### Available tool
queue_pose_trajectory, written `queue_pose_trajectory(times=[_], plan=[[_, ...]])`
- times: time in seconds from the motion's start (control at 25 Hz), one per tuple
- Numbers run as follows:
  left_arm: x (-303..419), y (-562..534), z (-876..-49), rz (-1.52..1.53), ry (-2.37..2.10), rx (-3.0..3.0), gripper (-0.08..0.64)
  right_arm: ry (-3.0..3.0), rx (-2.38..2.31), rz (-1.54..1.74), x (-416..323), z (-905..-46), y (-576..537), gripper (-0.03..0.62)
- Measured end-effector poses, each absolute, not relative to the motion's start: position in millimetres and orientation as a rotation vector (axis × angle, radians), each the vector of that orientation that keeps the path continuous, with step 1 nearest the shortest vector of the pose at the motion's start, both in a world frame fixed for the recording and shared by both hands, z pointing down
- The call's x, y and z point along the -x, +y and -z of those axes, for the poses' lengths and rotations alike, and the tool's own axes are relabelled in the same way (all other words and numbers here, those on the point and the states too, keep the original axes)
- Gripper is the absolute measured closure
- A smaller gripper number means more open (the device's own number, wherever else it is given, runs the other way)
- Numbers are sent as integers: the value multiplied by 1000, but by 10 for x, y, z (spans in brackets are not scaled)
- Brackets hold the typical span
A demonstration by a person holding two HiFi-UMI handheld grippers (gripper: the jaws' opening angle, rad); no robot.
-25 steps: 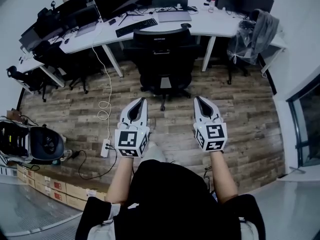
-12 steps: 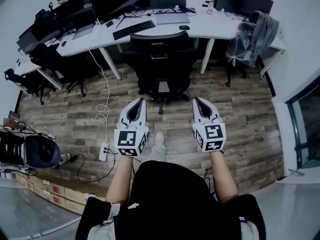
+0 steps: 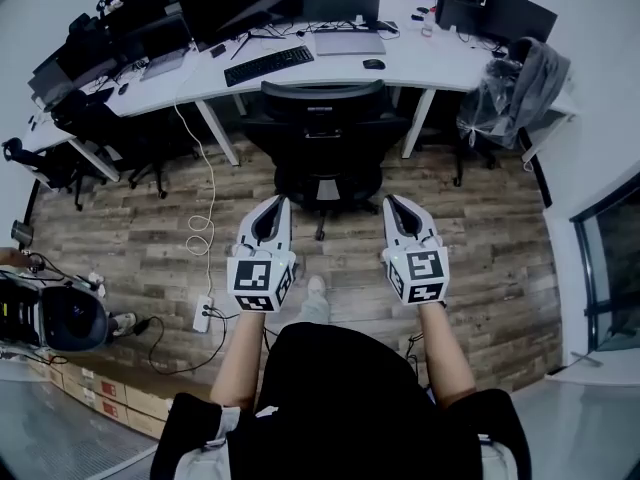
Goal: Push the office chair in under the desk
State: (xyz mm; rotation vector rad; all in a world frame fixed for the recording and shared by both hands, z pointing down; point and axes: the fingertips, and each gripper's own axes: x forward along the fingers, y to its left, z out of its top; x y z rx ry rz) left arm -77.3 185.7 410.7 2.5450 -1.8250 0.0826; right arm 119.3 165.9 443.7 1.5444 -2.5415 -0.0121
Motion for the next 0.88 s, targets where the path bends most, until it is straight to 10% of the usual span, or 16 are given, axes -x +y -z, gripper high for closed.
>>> queue_pose_trajectory(times=[0.88], plan=[[1319,-101,-4155,-112,-1736,-2542,545,-2489,-1524,-8,-518,-4390,-229,568]])
